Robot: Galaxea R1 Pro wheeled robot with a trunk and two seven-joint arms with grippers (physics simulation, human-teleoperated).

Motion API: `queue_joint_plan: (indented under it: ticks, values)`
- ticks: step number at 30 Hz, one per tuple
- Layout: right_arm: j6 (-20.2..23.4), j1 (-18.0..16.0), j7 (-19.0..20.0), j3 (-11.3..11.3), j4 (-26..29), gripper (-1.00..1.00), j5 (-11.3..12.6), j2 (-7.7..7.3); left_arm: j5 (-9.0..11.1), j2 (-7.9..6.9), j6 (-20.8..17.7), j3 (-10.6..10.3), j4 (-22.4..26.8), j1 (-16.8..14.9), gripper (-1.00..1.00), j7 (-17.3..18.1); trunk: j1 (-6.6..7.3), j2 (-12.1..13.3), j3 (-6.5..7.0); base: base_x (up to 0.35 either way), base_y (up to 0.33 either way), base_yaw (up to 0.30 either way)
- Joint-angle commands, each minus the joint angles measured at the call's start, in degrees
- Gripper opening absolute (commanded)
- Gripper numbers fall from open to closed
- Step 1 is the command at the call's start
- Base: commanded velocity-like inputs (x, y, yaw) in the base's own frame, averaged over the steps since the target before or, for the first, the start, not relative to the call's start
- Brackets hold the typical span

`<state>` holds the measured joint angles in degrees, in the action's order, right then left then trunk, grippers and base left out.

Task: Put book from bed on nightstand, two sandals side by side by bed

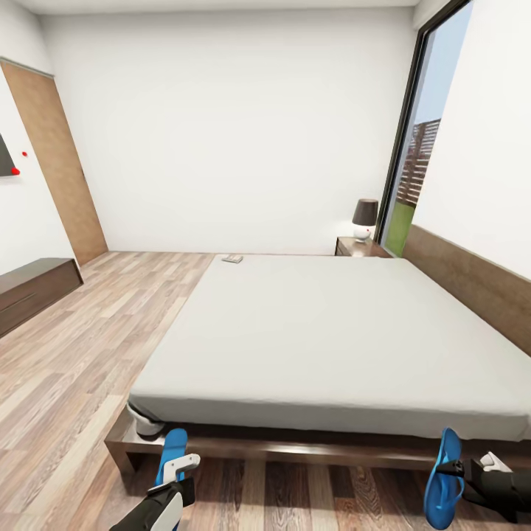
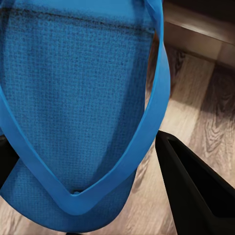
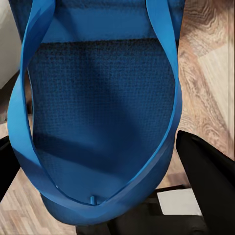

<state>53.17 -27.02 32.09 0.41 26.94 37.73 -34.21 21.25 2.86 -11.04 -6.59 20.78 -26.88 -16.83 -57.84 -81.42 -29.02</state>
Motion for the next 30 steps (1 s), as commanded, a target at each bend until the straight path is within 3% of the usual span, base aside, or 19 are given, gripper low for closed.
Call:
queue_joint_plan:
  ticks: [1,30]
  values:
    - [-0.8,0.0,0.2,0.0,-0.4,-1.0,-0.5,-0.04,0.4,-0.04,-0.3,-0.5,0.1,0.0,-1.0,-0.4,-0.22,-0.5,-0.25,0.0,0.0,0.0]
    - [-1.6,0.0,0.3,0.0,-0.7,-1.0,-1.0,-0.07,0.4,-0.04,-0.3,-0.4,0.1,0.0,-1.0,-0.3,-6.59,-12.1,-5.45,0.0,0.0,0.0]
